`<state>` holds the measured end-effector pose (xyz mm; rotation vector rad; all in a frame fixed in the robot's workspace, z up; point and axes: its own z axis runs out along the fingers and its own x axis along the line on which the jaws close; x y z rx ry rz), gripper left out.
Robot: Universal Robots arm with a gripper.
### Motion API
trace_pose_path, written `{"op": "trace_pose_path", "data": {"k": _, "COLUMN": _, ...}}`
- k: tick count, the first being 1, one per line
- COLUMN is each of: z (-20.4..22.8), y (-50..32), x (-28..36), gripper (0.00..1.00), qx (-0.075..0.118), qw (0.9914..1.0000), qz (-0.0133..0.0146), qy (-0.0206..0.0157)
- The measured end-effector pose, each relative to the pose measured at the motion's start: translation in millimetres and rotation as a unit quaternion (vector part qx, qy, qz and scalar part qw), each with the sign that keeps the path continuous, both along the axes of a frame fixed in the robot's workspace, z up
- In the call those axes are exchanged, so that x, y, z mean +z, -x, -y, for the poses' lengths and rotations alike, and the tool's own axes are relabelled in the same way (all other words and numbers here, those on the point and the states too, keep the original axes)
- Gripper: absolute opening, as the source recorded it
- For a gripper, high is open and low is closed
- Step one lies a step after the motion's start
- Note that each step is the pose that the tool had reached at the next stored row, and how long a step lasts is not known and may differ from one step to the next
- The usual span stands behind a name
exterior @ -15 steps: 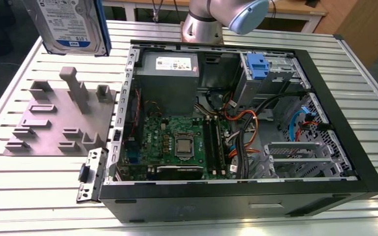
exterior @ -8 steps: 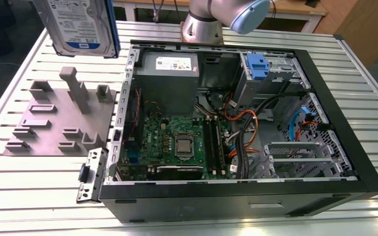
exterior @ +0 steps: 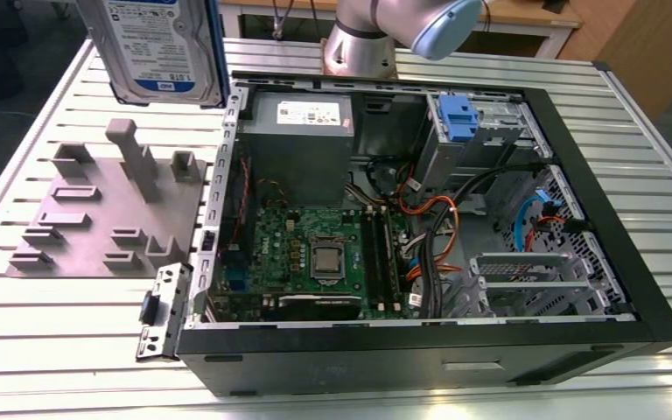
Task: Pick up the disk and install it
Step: 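Pick up the disk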
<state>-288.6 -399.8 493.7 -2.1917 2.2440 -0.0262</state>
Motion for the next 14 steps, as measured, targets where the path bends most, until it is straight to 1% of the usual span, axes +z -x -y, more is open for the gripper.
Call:
{"op": "trace_pose_path", "data": {"k": 3, "z": 4.7, "y": -2.5, "x": -0.5, "gripper": 0.36, "qx": 0.0, "qw": 1.0, "qz": 0.0, "qy": 0.0}}
{"op": "trace_pose_path", "data": {"k": 5, "z": 6.5, "y": -5.5, "x": -0.8, "gripper": 0.36, "qx": 0.0, "qw": 1.0, "qz": 0.0001, "qy": 0.0}}
{"op": "trace_pose_path", "data": {"k": 7, "z": 7.5, "y": -10.5, "x": -0.8, "gripper": 0.36, "qx": 0.0, "qw": 1.0, "qz": 0.0, "qy": 0.0}}
{"op": "trace_pose_path", "data": {"k": 11, "z": 8.4, "y": -23.9, "x": -0.8, "gripper": 0.36, "qx": 0.0, "qw": 1.0, "qz": -0.0001, "qy": 0.0}}
{"op": "trace_pose_path", "data": {"k": 13, "z": 8.5, "y": -28.4, "x": -0.9, "gripper": 0.36, "qx": 0.0, "qw": 1.0, "qz": -0.0001, "qy": 0.0}}
{"op": "trace_pose_path", "data": {"k": 14, "z": 8.5, "y": -29.4, "x": -1.0, "gripper": 0.36, "qx": 0.0, "qw": 1.0, "qz": 0.0, "qy": 0.0}}
